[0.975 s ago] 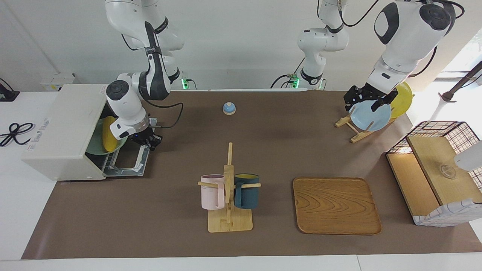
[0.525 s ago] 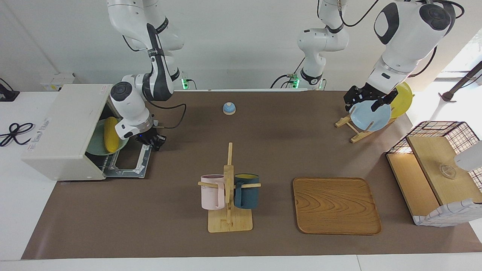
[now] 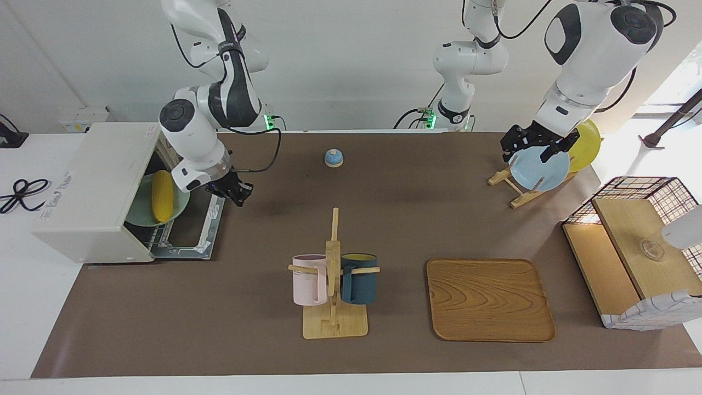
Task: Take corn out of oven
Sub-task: 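Reach the right gripper into the toaster oven toward the plate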
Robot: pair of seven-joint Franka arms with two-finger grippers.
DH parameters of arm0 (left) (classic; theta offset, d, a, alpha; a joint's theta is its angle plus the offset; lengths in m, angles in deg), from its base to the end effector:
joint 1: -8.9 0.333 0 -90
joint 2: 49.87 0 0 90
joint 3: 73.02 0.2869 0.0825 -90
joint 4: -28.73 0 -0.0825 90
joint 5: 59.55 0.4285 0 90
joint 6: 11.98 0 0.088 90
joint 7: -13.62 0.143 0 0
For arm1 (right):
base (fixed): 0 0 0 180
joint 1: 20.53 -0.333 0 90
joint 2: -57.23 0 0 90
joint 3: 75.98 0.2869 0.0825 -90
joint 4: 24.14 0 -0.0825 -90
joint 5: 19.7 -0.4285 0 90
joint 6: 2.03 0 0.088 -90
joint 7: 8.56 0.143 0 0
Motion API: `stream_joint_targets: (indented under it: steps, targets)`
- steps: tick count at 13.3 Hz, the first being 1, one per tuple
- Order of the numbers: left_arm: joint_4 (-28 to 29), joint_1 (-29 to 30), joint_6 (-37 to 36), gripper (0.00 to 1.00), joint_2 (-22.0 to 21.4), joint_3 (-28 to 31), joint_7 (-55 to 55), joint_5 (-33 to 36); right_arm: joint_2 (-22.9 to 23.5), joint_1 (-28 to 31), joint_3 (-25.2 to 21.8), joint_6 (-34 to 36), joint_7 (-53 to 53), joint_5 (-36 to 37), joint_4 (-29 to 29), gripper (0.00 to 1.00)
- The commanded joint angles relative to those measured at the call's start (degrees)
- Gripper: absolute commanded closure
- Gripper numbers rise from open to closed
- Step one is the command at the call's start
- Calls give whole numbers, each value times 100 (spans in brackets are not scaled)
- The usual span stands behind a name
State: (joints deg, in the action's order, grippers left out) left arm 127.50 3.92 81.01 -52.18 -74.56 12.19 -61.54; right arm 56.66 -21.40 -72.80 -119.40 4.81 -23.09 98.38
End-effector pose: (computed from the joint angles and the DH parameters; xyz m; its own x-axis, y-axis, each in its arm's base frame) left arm 0.5808 -0.0714 0.5088 0.9943 -0.0866 -0.0614 -0.0848 -0.9959 0.0319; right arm 0.5615 0.0449 0.3145 0.9779 -0.1887 -0.0898 -0.1920 -0.9809 -0.0297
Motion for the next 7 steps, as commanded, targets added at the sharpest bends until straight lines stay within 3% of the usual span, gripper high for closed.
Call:
stream_joint_targets:
  steps: [1, 7]
  targets:
    - [124, 50, 17, 0, -129, -40, -7, 103, -267, 402, 42, 336, -18, 609, 44, 44]
    - [124, 50, 17, 0, -129, -40, -7, 103, -364, 903, 42, -93, -772, 867, 412, 42]
